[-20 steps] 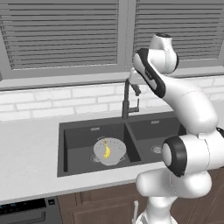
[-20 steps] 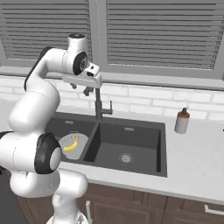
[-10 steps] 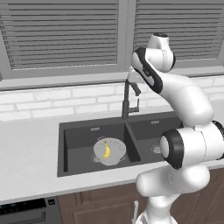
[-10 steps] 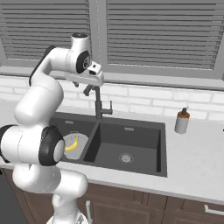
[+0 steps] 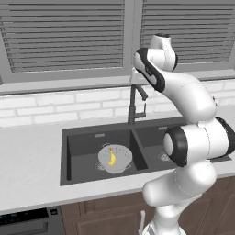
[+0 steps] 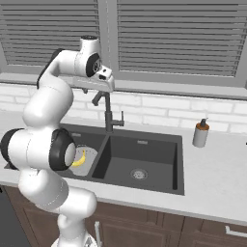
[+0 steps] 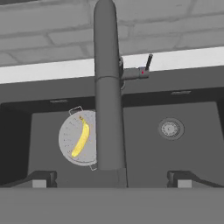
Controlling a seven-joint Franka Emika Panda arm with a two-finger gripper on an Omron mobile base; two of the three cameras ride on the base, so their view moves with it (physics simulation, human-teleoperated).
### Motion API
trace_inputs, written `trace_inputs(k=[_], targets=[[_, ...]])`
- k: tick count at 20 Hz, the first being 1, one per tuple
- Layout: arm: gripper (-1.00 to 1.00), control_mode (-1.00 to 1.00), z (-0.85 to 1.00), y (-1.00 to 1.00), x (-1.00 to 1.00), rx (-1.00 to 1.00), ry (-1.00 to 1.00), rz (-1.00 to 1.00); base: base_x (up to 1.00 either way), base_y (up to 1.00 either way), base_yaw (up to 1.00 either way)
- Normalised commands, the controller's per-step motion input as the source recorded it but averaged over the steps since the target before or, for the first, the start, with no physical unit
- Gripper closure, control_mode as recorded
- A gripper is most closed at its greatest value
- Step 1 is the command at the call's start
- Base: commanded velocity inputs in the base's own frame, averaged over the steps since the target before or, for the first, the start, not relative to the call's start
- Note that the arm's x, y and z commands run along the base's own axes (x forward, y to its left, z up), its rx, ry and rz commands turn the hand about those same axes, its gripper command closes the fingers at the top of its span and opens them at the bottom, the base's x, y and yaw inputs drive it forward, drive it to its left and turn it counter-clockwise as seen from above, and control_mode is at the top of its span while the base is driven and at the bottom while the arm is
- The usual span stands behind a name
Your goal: Put the colander in the sink, put the banana in the colander, and turn on the sink faucet and pour water over the colander.
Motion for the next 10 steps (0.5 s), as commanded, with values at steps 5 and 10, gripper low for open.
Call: trace_inputs(k=[5, 10], targets=[[-1.0, -1.0, -0.19, 0.12, 0.15, -0.03, 0.02, 0.0, 0.0, 0.0, 0.0], [-1.0, -1.0, -0.12, 0.0, 0.13, 0.0, 0.0, 0.0, 0.0, 0.0, 0.0]])
